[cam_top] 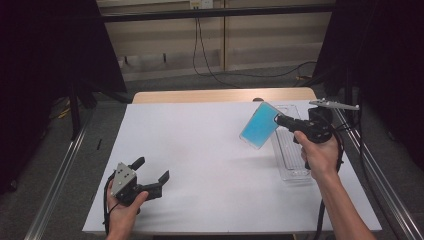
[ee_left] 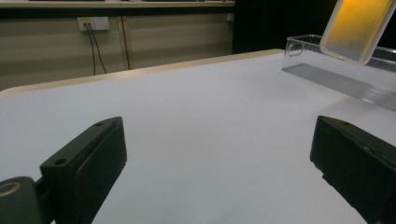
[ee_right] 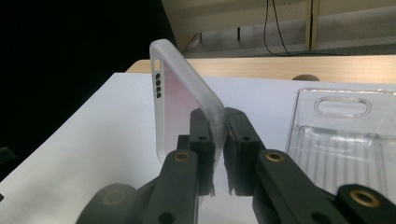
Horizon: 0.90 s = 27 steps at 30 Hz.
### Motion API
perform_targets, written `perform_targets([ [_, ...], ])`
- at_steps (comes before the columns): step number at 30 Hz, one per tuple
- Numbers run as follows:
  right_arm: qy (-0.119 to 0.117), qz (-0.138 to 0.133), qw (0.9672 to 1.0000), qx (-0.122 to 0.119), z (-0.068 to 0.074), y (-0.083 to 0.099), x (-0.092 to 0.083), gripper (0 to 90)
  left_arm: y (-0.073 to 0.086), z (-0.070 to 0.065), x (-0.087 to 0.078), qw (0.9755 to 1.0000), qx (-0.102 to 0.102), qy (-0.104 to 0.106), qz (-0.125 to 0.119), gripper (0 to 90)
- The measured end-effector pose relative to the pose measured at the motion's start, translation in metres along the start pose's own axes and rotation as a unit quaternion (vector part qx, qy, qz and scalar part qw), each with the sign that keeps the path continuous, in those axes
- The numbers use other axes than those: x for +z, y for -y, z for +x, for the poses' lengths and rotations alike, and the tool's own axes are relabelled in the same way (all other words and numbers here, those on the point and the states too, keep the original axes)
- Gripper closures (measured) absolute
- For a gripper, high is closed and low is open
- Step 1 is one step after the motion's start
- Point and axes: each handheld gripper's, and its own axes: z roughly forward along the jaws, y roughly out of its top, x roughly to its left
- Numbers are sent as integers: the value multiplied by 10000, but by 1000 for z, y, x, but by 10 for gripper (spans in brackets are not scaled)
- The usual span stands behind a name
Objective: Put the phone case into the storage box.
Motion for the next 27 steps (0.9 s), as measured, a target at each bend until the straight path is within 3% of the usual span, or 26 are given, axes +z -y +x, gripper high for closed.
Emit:
perform_targets([
  [4, 100, -31, 9999, -100, -3, -6, -4, 826, 1, -3, 3, 9999, 66, 83, 60, 38],
  [9, 199, -27, 9997, -157, -9, -12, -7, 826, 1, -2, 2, 9999, 80, 6, 70, 38],
  [15, 304, -43, 9991, -291, -17, -21, -9, 825, 3, 2, 1, 9999, -46, -40, 83, 35],
  [27, 518, -157, 9977, -414, -36, -34, -17, 826, 3, 4, 2, 9999, -41, -9, 95, 35],
])
